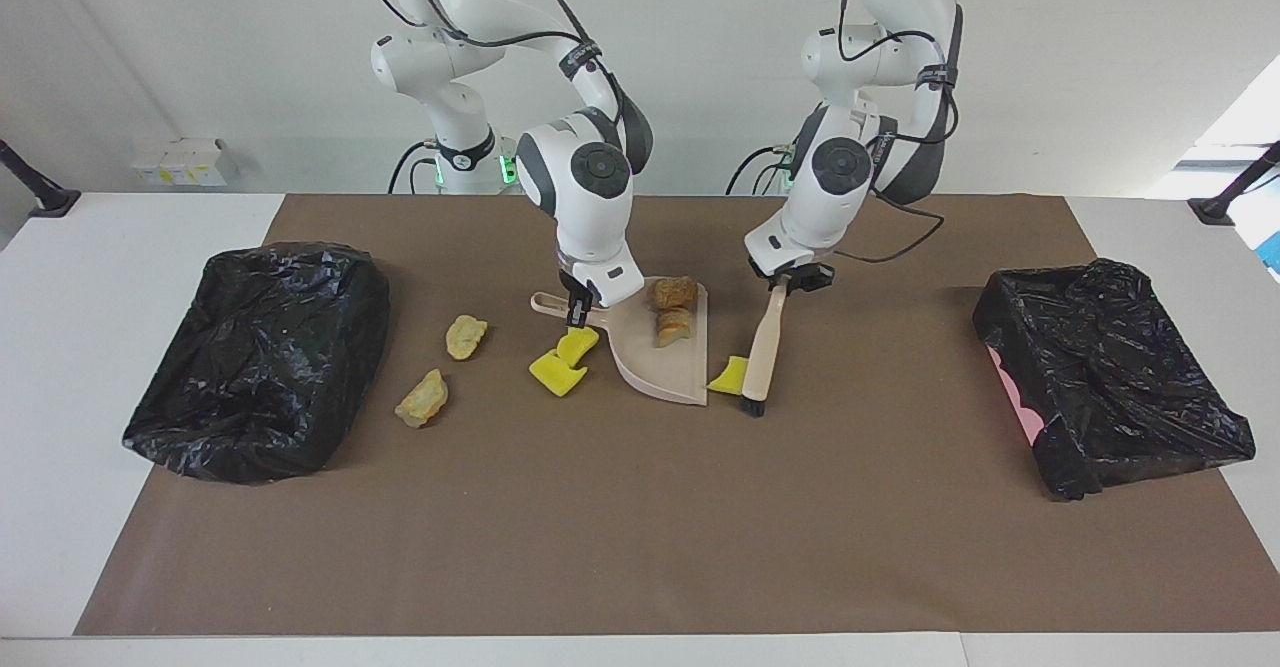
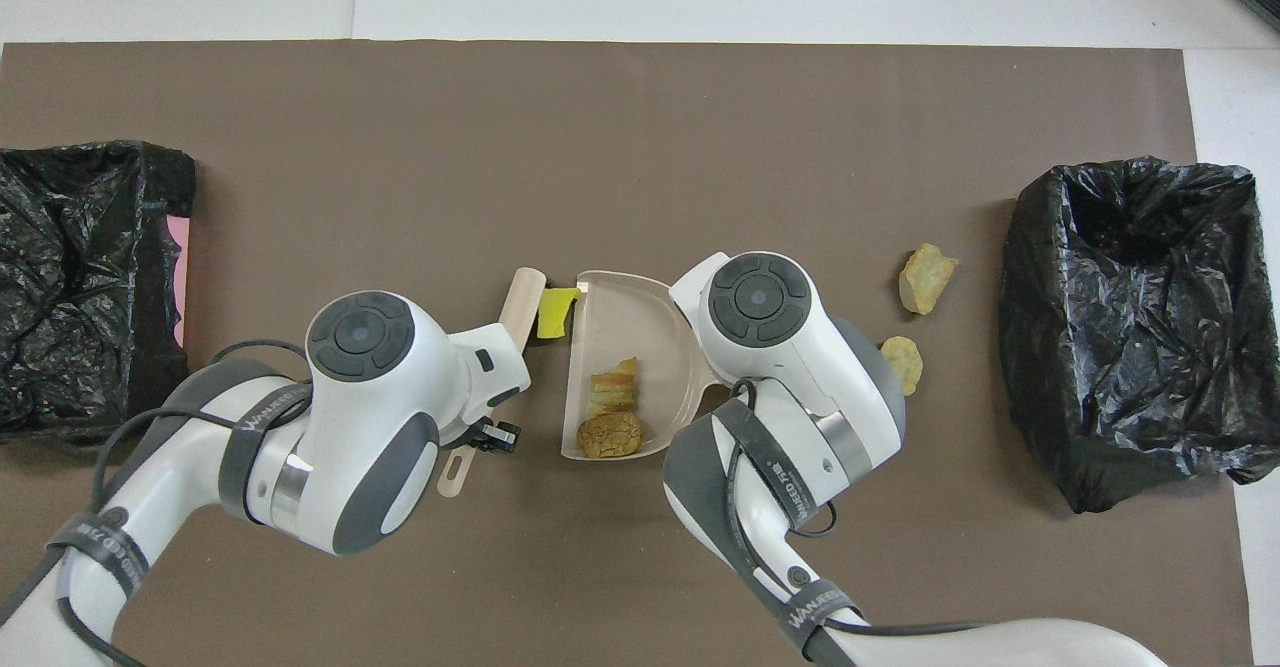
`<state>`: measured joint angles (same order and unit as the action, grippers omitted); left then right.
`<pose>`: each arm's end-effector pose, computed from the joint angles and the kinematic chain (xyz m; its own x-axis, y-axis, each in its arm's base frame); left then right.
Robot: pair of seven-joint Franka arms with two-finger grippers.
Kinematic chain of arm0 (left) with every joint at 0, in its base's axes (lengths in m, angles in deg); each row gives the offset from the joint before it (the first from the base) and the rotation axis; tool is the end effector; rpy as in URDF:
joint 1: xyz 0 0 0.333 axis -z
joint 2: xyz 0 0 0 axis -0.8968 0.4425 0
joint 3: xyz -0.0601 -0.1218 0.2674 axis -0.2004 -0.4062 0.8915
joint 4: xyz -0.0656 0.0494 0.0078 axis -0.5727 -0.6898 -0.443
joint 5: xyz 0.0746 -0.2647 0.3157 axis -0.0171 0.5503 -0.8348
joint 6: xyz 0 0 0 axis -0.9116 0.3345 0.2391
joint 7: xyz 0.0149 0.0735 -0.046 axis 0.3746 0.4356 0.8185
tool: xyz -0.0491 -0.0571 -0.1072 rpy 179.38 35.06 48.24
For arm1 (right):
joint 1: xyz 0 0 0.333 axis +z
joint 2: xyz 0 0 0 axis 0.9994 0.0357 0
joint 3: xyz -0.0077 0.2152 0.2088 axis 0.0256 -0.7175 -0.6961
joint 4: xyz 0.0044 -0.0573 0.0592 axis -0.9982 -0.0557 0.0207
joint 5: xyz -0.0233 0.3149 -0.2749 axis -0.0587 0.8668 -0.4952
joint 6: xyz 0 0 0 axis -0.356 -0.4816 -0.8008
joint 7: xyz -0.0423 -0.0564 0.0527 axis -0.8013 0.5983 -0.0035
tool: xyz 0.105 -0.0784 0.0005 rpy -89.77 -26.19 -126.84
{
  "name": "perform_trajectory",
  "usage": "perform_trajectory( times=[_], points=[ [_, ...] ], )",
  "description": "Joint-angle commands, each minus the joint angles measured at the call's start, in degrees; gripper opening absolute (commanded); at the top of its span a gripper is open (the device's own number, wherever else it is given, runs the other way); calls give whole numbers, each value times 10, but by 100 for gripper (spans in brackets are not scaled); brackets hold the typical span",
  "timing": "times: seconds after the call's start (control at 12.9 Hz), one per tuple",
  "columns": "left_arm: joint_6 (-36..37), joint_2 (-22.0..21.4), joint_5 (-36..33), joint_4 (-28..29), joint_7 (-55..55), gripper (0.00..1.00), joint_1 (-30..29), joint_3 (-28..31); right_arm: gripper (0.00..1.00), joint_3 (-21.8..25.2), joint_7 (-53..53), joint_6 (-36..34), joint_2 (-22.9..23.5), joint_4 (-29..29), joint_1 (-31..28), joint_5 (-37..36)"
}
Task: Sweep and dump trash in bin
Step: 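Sweep the yellow sponge into the dustpan with the left gripper's brush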
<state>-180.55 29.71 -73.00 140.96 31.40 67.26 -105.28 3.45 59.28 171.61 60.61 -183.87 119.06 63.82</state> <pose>0.4518 -0.2799 0.2962 0.9078 -0.3683 -0.2007 -0.3577 -0.9297 0.0884 0.5331 0.2920 0.2933 0.1595 0.9747 -0.1568 0.9832 -0.1711 -0.0634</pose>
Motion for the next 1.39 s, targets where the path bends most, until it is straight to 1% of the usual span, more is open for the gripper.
perform_trajectory(
  times=[0.0,0.15,0.31,0.39,0.62,0.7,0.77,0.93,1.08,1.31],
  points=[
    [-11,-19,50,13,34,0,3,-34,0,-4,-23,27,0,-15,-4,-9],
    [-11,-18,63,10,59,0,3,-45,0,-4,-23,31,0,-18,-4,-9],
    [-15,-15,72,2,120,0,3,-57,0,-4,-22,31,0,-18,-5,-9],
    [-14,-15,78,-1,127,0,3,-64,0,-4,-23,31,0,-18,-5,-9],
    [-2,-15,73,-22,129,0,-3,-58,0,-4,-23,31,0,-18,-5,-8],
    [4,-20,71,-26,129,0,-5,-51,0,-4,-22,31,0,-18,-5,-8],
    [16,-30,70,-28,131,0,-5,-32,0,-4,-22,31,0,-18,-5,-8],
    [49,-49,68,-27,166,0,-5,-28,0,-4,-22,31,0,-18,-5,-8],
    [51,-73,50,-4,211,0,-2,-31,0,-4,-19,26,1,-13,-6,-8],
    [38,-105,50,38,220,0,4,-35,0,-4,-11,8,-7,5,-16,-7]
  ],
)
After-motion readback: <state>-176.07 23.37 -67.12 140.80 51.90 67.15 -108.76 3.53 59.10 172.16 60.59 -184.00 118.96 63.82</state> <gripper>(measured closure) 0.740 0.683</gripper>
